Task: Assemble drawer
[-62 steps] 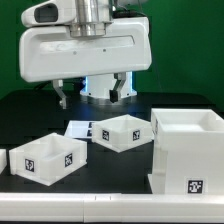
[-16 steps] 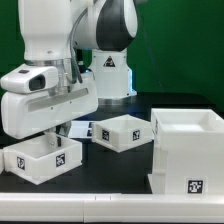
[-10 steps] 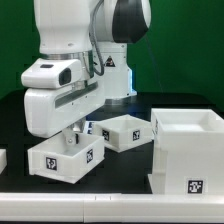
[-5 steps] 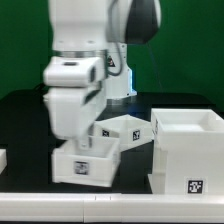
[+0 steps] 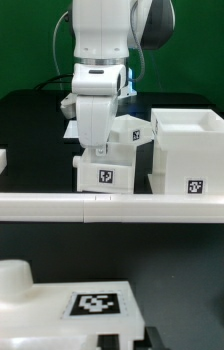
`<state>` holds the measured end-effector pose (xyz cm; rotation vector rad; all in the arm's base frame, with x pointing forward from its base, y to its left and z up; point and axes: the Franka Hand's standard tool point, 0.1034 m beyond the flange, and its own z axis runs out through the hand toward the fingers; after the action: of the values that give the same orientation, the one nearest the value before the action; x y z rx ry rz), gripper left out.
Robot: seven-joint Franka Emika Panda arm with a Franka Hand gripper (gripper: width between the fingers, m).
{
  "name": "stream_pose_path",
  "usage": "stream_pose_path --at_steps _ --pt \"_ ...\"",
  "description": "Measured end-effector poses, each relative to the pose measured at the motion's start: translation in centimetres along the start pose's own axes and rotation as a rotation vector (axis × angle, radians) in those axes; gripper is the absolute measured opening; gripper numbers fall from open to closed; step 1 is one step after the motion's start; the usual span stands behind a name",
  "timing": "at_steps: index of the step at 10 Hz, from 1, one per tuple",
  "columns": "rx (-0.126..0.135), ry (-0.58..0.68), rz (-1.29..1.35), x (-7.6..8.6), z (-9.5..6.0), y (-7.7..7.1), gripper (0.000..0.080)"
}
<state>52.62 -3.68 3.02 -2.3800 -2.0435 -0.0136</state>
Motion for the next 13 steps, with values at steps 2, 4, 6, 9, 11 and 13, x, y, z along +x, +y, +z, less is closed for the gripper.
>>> stream_pose_path --at_steps 2,4,6,9,11,13 --pt "0.048 -0.014 0.017 0.4 0.0 0.3 0.0038" --pt "0.063 -0.016 0.015 0.5 -0.2 0.4 0.0038" --pt "0.065 -0.016 0.016 0.4 -0.1 0.3 0.0038" --pt "0.041 -0.009 -0.018 1.0 -0.3 0.8 0.0038" --pt "0.038 -0.004 -0.027 1.7 -0.5 1.0 0.0038" --pt "0.038 0.002 -0.038 2.5 -0.4 0.9 0.0038"
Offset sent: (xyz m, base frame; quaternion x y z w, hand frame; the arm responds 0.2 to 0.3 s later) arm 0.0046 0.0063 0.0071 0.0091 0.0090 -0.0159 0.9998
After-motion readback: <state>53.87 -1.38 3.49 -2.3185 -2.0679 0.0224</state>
